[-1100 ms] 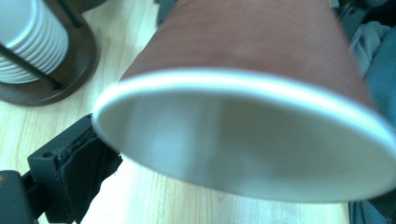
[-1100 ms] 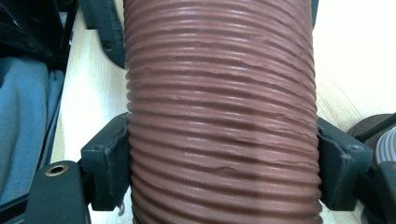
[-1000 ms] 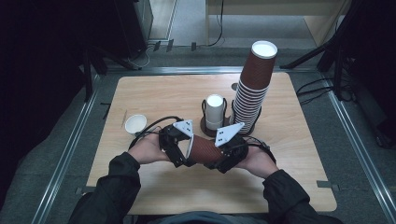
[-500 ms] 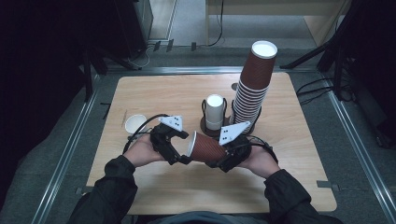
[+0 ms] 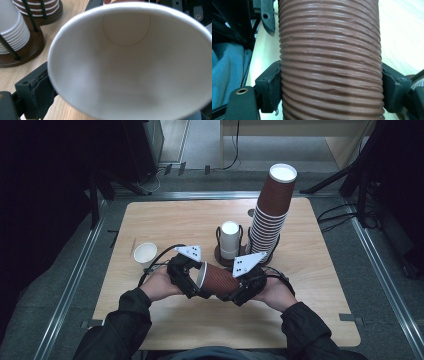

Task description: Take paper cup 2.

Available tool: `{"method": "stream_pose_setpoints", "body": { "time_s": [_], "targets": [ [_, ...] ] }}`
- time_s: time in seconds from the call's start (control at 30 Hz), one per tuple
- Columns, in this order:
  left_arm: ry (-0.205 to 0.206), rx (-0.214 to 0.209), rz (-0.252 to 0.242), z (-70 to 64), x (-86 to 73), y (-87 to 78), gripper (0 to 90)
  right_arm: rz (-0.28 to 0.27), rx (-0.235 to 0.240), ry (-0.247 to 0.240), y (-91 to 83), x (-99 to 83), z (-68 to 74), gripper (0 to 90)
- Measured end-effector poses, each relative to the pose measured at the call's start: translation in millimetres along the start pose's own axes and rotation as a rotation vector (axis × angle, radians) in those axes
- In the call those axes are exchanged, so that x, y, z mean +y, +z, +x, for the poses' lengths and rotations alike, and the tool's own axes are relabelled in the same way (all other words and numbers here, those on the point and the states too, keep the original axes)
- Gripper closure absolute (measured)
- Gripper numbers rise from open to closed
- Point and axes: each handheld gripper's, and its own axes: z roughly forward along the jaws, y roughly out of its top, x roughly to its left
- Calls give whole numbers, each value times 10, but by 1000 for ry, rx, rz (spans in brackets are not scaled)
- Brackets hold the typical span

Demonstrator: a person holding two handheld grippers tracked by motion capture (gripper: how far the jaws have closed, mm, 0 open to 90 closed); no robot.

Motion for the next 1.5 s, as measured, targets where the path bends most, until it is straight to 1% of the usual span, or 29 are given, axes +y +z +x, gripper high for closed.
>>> {"method": "stream_pose_setpoints", "body": {
  "time_s": [0.1,0.27,0.3,0.33,0.43,0.6,0.63,0.7,0.77,0.87,0.9,0.93,0.97,1.0,1.03,1.07,1.1,1.13,1.17,1.2,1.23,1.3,1.33,1.37,1.4,1.43,1.5],
  "targets": [
    [-4,3,13,-6,9,26,0,-5,5,1,7,12,11,202],
    [-7,9,20,-18,25,43,0,1,7,-2,24,17,23,202],
    [-6,7,40,-7,21,44,24,0,2,-9,39,18,22,202],
    [-15,0,43,-2,17,49,40,9,-2,-7,41,16,21,203],
    [-10,-3,60,4,14,48,48,14,-1,-14,55,12,19,203],
    [-21,-8,64,5,17,41,57,14,2,-10,63,13,19,203],
    [-29,-17,68,8,18,43,58,14,3,-10,63,13,18,203],
    [-24,-21,78,10,19,42,60,14,7,-11,67,12,23,201],
    [-12,-15,86,-2,31,34,63,17,12,3,73,11,29,196],
    [-13,-13,82,-14,37,20,63,17,20,15,71,19,30,187],
    [-8,-17,84,-10,38,2,63,18,25,24,69,21,24,179],
    [-9,-10,80,-13,38,-13,63,22,33,40,67,20,20,171],
    [-9,-8,78,-5,34,-45,63,35,30,43,65,9,9,161],
    [-11,5,72,-5,31,-69,63,38,29,48,63,3,8,158],
    [-11,5,72,-5,31,-69,63,38,29,48,63,3,8,158],
    [-3,10,81,4,31,-95,63,42,31,58,58,-4,1,154],
    [4,31,82,-10,30,-128,63,46,27,66,48,-15,-11,152],
    [9,41,87,-21,33,-149,63,48,31,71,44,-20,-14,151],
    [9,41,87,-21,33,-149,63,48,31,71,44,-20,-14,151],
    [31,63,99,-36,39,-194,63,58,34,78,29,-36,-20,151],
    [31,63,99,-36,39,-194,63,58,33,75,25,-42,-24,151],
    [33,81,107,-34,37,-233,63,66,28,82,13,-50,-26,151],
    [31,91,121,-26,34,-255,63,68,30,89,1,-64,-39,151],
    [31,91,121,-26,34,-255,63,68,30,89,1,-64,-39,151],
    [37,115,145,-26,34,-266,63,68,30,94,-9,-72,-46,151],
    [37,115,145,-26,34,-266,63,68,30,94,-9,-72,-46,151],
    [47,125,164,-30,38,-270,63,72,28,97,-18,-76,-50,151]
  ]
}}
